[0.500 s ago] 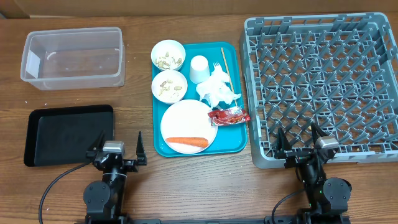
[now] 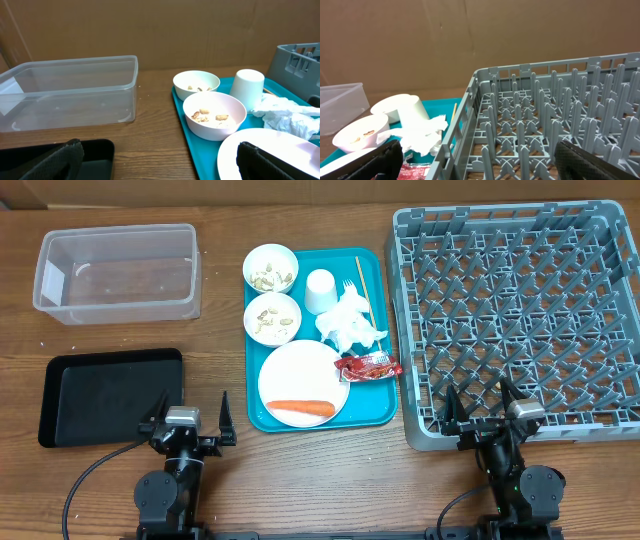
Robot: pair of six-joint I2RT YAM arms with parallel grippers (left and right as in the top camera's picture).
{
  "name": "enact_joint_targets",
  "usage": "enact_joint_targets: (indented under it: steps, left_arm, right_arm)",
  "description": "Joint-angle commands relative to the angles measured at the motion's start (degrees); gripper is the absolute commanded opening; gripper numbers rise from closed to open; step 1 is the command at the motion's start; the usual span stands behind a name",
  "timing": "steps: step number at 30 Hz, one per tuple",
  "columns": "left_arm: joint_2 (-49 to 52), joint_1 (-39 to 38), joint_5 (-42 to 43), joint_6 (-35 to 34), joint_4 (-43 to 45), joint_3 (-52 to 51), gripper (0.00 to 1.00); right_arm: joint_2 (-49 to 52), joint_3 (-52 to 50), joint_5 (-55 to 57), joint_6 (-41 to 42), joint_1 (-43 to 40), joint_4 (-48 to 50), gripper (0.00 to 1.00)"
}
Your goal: Sort waste into correct bins and load items into the dishwasher rack
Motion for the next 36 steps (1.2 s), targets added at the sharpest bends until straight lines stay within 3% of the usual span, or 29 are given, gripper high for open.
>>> enact_joint_targets:
  steps: [1, 27, 29, 31, 32, 36]
  left_arm:
    - [-0.66, -0.7, -0.55, -0.98, -0.13, -0.2, 1.0]
    - [-0.63, -0.68, -1.6, -0.37, 0.96, -0.2, 1.0]
    - [-0.63, -0.76, 5.95, -8.44, 1.97, -0.17, 1.0]
    - [-0.63, -0.74, 23.21, -21.79, 3.65, -0.2, 1.0]
    - [-0.63, -0.74, 28.39, -22.82, 5.73, -0.17, 1.0]
    - [-0.63, -0.74, 35.6, -22.64, 10.38, 0.87, 1.0]
  right_arm:
    - [-0.42, -0.59, 0.55, 0.24, 0.22, 0.26, 1.0]
    - [-0.42, -0.59, 0.55, 0.24, 0.22, 0.26, 1.0]
    - [-0.42, -0.59, 0.55, 0.24, 0.22, 0.26, 1.0]
    - [-0.42, -0.59, 0.55, 0.24, 0.22, 0.26, 1.0]
    - [-0.42, -0.59, 0.55, 0.24, 0.22, 0.26, 1.0]
    - [-0.42, -0.59, 0.55, 0.24, 0.22, 0.26, 1.0]
